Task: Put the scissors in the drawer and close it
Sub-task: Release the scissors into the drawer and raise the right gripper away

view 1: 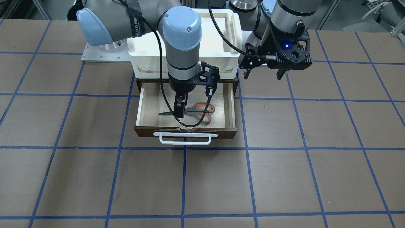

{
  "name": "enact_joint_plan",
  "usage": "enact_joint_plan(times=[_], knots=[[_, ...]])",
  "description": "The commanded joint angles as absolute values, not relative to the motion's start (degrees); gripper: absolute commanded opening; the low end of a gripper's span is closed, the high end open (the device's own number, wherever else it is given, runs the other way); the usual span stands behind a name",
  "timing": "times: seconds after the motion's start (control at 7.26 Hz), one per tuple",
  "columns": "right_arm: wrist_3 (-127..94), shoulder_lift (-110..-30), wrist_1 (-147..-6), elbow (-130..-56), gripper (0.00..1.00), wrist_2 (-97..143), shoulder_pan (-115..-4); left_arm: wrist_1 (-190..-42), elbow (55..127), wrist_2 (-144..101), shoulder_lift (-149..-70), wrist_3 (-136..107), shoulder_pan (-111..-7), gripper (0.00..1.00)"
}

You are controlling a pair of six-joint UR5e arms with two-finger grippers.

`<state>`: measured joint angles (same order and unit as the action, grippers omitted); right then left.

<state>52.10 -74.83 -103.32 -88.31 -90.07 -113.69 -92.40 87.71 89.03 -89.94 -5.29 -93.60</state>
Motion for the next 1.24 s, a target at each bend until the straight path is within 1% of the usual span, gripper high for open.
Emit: enact_joint_plan(times=[0.0, 0.28, 0.41, 0.69, 0.83, 1.1], knots=[[31.5, -79.2, -103.1, -88.0, 1.00, -89.3, -107.7, -92.5, 87.7, 89.0, -90.0, -5.3, -93.7, 1.00], [12.4, -83.0, -102.7, -88.0, 1.00, -89.8, -101.6, -89.6, 87.3, 88.7, -93.0, -8.1, -94.0, 1.00], [2.7, -84.5, -100.6, -88.1, 1.00, -89.5, -99.1, -82.8, 86.8, 88.3, -95.4, -12.3, -94.8, 0.99], [0.3, -87.2, -94.4, -88.0, 1.00, -90.3, -94.7, -76.3, 84.0, 88.7, -102.4, -13.3, -98.7, 0.97], [0.3, -90.0, -91.5, -88.0, 1.00, -90.5, -91.7, -73.4, 81.2, 88.8, -106.4, -14.2, -100.6, 0.97], [1.0, -92.3, -88.5, -88.1, 1.00, -91.6, -88.9, -70.8, 74.9, 90.0, -116.1, -20.7, -105.9, 0.97]])
